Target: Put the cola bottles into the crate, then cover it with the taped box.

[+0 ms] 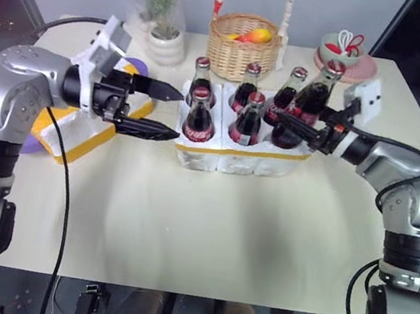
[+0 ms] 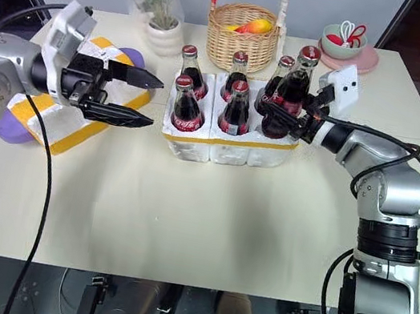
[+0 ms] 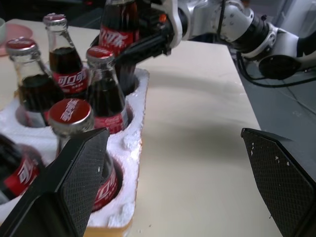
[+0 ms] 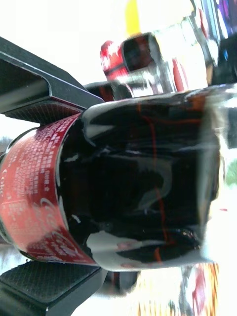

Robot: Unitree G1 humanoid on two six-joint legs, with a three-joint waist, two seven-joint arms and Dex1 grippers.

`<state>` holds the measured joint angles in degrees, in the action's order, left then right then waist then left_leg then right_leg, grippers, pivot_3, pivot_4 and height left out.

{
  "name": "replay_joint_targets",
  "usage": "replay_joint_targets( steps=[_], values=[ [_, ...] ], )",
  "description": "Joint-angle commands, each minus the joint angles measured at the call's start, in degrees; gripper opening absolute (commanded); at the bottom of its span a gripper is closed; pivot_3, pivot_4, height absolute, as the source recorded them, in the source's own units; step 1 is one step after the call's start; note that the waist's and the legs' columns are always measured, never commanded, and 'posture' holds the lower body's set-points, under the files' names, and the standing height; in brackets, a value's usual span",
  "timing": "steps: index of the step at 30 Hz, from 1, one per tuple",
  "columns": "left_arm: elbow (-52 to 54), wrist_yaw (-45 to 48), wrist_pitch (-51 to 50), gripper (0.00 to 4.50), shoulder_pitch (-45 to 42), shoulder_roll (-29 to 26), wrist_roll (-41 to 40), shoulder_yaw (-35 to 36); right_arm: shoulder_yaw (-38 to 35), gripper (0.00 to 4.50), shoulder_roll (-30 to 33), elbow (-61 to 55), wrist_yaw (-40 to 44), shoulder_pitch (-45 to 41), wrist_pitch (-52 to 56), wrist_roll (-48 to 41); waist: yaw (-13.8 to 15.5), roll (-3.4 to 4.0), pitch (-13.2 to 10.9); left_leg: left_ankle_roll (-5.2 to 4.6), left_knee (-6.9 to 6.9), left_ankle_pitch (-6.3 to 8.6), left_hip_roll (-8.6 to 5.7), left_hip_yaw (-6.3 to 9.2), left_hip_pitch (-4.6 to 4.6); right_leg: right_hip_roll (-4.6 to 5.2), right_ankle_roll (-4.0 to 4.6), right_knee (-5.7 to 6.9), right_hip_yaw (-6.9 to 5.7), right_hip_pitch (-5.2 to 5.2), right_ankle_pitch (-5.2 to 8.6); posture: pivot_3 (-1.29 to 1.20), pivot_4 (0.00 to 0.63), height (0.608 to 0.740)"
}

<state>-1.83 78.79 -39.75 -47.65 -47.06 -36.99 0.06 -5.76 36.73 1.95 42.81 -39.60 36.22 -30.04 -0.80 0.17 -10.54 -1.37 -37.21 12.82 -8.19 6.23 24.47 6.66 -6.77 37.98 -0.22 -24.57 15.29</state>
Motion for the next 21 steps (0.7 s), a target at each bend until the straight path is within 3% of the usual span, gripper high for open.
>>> replay_joint_targets(
  steps=[1, 17, 19, 21],
  values=[
    [0.89, -0.18, 0.35, 4.50, -0.20, -1.42, -0.45, 2.60, -1.76, 2.86, 1.92, 1.46, 1.83, -0.12, -2.11, 1.06, 0.10, 0.00, 0.00, 0.00, -0.01, 0.00, 0.00, 0.00, 0.00, 0.00, 0.00, 0.00, 0.00, 0.01, 0.00, 0.00, 0.150, 0.740],
    [0.50, 0.13, 1.08, 4.50, -1.41, -0.99, 0.42, 1.95, 4.93, 2.86, -3.90, 14.73, 0.17, -1.95, -3.91, 10.02, -0.31, -0.36, 0.22, 0.02, -0.10, -0.01, 0.00, 0.00, -0.27, -0.02, -0.01, 0.00, 0.00, 0.31, 0.00, 0.00, 0.150, 0.740],
    [1.01, 0.15, 1.25, 4.50, -1.08, -1.12, 0.53, 1.87, 4.40, 3.93, -3.85, 14.62, 0.80, -1.63, -2.65, 9.31, -0.18, -0.39, 0.23, -0.03, -0.09, 0.02, 0.02, 0.01, -0.52, -0.05, -0.01, -0.01, 0.00, 0.55, 0.00, 0.00, 0.150, 0.740],
    [1.46, 0.17, 1.18, 4.50, -0.64, -1.31, 0.34, 2.11, 3.56, 4.48, -3.52, 13.71, 1.07, -1.43, -1.30, 8.55, -0.13, -0.39, 0.23, -0.22, -0.07, 0.14, 0.03, 0.01, -0.74, -0.05, -0.01, -0.02, 0.00, 0.77, 0.00, 0.00, 0.150, 0.740]
  ],
)
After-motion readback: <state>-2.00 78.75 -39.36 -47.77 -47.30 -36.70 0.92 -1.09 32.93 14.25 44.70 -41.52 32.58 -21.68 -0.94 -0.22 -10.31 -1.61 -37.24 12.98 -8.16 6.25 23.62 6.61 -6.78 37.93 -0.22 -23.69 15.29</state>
